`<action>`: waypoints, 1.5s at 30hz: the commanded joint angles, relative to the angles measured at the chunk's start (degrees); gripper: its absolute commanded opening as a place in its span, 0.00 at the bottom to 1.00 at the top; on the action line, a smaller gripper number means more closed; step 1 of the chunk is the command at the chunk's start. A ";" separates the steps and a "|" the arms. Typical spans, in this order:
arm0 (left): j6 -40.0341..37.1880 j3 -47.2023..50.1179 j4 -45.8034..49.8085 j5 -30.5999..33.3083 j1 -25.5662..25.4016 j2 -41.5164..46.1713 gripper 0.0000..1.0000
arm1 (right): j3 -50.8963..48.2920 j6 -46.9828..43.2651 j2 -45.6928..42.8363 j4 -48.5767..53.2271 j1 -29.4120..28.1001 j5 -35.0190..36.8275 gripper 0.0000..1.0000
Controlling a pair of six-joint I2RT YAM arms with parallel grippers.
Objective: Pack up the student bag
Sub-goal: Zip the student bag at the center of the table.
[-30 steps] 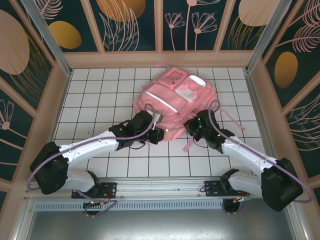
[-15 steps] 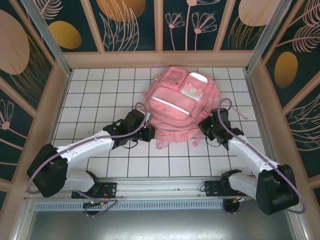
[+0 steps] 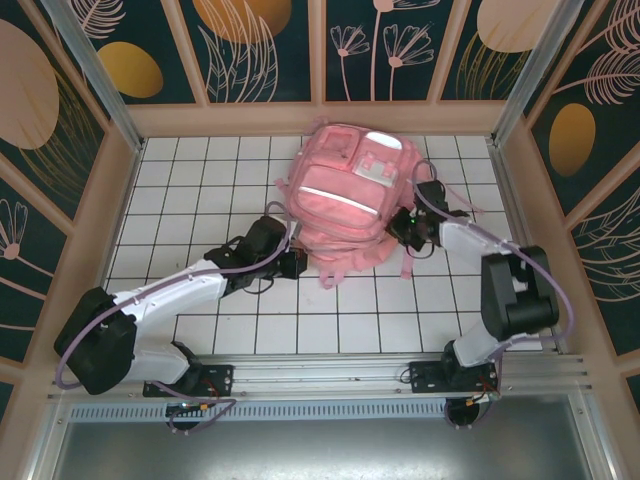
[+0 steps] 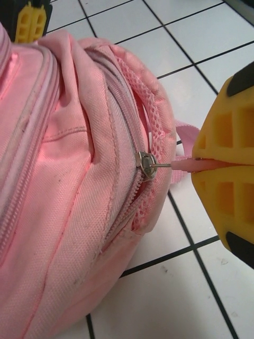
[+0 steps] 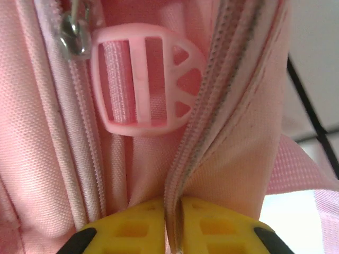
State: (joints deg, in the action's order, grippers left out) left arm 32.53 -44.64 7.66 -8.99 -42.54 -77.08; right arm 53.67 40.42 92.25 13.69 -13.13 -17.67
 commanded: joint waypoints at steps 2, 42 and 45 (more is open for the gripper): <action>-1.00 -1.95 0.12 -2.78 -0.52 -1.58 0.00 | 8.14 -5.29 3.48 -6.87 -1.08 -1.67 0.22; 0.63 -16.35 -3.76 -5.72 -7.03 -12.03 0.00 | -13.23 34.29 -15.36 -18.51 -18.81 2.38 0.41; 0.16 -16.26 -3.10 -4.58 -7.03 -11.98 0.00 | -13.42 33.47 -15.84 -16.96 -18.86 4.84 0.22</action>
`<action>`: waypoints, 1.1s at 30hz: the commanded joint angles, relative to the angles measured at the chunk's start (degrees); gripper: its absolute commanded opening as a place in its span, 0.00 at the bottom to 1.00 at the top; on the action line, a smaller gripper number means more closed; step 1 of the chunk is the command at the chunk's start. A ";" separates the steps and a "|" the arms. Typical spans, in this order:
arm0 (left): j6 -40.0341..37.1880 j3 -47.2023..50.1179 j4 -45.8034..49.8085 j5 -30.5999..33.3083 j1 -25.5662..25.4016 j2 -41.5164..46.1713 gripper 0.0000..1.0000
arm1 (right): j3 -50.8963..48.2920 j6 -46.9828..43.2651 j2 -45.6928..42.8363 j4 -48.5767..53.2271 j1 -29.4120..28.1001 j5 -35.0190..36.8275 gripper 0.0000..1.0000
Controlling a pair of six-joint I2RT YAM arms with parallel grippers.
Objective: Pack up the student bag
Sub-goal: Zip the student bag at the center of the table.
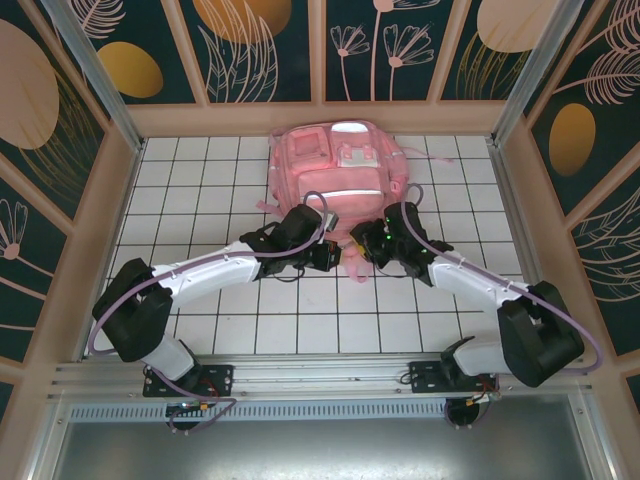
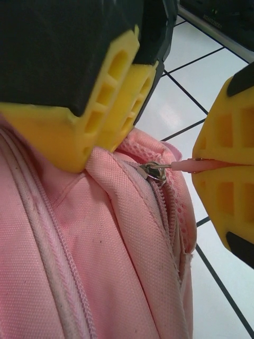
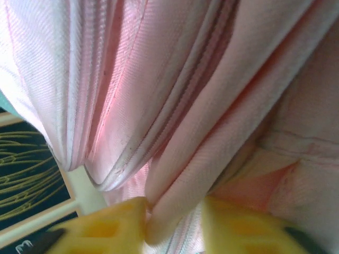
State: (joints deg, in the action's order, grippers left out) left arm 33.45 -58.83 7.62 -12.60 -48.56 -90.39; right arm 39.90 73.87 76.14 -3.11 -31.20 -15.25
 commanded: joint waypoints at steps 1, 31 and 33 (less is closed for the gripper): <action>-0.76 -1.76 -2.97 -0.61 -1.02 1.35 0.00 | 0.44 -0.20 -0.08 0.64 -0.79 3.34 0.17; -2.86 8.07 0.27 7.23 6.45 6.71 0.00 | -1.39 -12.48 -10.68 12.76 14.53 3.25 0.00; -2.95 7.82 0.51 7.73 6.63 6.25 0.00 | -0.61 -14.65 -10.25 13.79 15.25 3.84 0.00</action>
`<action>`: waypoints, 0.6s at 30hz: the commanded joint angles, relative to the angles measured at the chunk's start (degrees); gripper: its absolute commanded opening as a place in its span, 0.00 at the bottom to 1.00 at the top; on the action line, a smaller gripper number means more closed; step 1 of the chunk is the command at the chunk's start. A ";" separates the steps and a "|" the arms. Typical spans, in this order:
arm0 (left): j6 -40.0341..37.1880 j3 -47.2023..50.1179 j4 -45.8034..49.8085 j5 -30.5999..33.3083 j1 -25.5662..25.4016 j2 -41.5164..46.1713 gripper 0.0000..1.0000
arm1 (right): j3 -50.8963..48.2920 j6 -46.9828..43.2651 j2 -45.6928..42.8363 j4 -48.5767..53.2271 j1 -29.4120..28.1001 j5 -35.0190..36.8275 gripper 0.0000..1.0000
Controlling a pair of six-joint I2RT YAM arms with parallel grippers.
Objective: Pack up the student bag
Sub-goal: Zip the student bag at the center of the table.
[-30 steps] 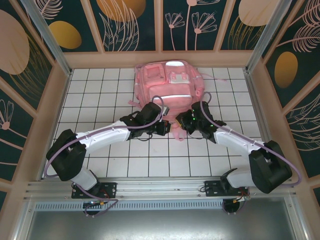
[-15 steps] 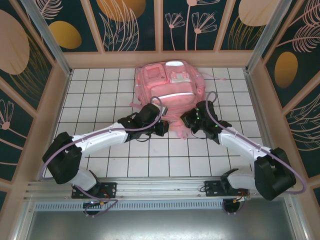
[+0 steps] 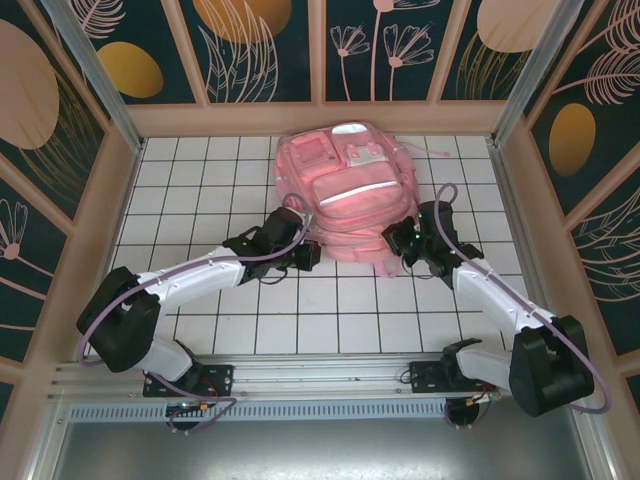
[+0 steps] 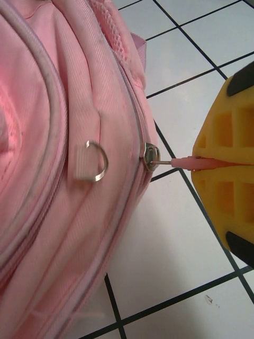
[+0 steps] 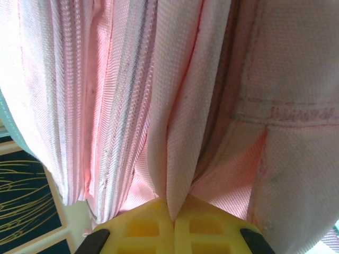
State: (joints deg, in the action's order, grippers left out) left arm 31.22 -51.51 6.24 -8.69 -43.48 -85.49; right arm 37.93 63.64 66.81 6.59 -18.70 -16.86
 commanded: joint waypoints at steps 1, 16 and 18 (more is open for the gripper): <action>-0.68 0.38 2.10 4.02 1.69 1.14 0.00 | 1.84 -5.31 -0.62 4.72 3.38 5.52 0.00; 0.33 -2.99 -1.40 -3.66 -2.10 0.99 0.00 | -1.18 9.74 -12.70 3.49 -3.60 2.88 0.56; -0.27 -3.93 -0.91 -4.05 -4.05 -0.11 0.00 | -2.31 13.32 -15.08 3.77 -7.19 5.27 0.62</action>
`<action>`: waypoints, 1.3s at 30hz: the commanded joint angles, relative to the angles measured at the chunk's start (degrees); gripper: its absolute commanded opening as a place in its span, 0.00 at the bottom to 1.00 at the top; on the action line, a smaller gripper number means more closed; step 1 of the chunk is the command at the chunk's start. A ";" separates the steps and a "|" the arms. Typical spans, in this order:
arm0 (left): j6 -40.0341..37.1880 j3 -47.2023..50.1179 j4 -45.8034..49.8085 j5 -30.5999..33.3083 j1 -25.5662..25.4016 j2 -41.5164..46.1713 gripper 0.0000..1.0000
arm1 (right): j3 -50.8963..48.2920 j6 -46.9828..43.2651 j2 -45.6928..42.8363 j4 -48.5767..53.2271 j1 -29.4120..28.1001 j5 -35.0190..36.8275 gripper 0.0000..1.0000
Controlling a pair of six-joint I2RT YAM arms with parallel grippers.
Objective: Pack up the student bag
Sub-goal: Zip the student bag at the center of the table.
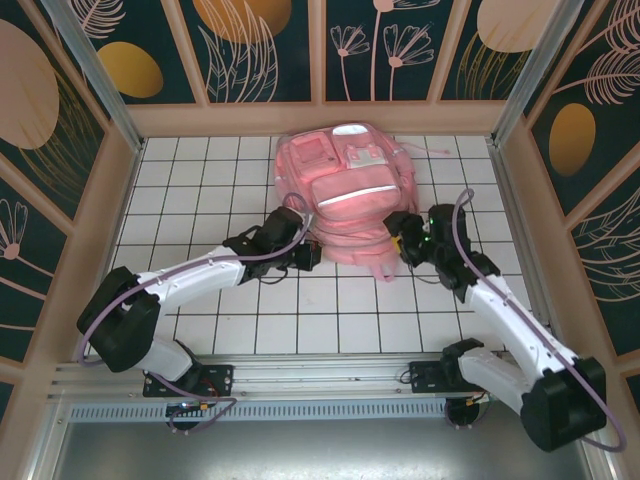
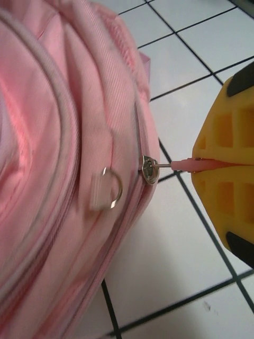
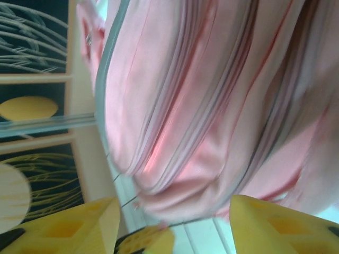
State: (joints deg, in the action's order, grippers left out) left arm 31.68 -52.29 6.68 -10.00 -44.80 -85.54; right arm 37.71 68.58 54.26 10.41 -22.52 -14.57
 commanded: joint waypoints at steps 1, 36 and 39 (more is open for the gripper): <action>-0.99 -5.40 -0.99 -2.66 -3.73 -0.90 0.00 | -2.36 9.80 -3.57 0.33 -4.96 4.13 0.64; -2.57 -11.60 -0.20 0.39 -10.25 -4.55 0.00 | -4.16 13.98 6.36 -9.84 -7.29 9.65 0.08; -2.72 -10.08 0.43 3.27 -9.85 -3.06 0.00 | -3.88 13.41 5.30 -8.49 -5.51 9.37 0.00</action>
State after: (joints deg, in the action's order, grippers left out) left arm 30.61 -63.26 8.71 -8.64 -54.13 -92.40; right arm 32.14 83.07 60.58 2.70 -29.93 -7.22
